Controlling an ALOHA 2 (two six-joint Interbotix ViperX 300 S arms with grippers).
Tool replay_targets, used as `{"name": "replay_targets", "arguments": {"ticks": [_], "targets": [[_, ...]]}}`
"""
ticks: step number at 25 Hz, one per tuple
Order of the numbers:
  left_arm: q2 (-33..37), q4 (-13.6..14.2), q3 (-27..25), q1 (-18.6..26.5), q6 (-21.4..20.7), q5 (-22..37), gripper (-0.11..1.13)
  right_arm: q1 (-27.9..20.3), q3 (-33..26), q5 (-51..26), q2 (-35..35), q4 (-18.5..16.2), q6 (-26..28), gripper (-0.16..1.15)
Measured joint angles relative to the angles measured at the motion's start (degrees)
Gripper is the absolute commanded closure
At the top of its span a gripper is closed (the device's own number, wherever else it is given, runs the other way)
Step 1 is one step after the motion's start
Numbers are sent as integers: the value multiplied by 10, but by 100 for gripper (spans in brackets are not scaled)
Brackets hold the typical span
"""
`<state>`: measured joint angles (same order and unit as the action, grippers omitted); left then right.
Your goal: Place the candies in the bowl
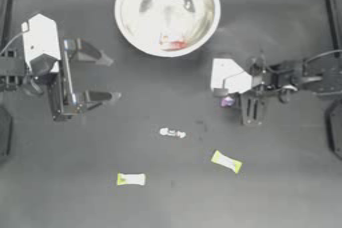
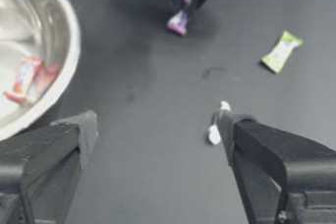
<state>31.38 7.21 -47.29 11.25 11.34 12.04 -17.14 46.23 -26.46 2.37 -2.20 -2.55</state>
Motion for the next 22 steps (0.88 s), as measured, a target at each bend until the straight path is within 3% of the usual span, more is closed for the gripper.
{"name": "replay_targets", "arguments": {"ticks": [11, 17, 22], "targets": [[0, 0, -4, 0, 0, -1, -1, -11, -62, -22, 138, -39, -4, 46], [-1, 0, -7, 0, 0, -2, -1, -57, -125, -2, 118, -62, -7, 46], [-1, 0, -8, 0, 0, -4, -1, -93, -178, 18, 60, -83, -12, 46]]}}
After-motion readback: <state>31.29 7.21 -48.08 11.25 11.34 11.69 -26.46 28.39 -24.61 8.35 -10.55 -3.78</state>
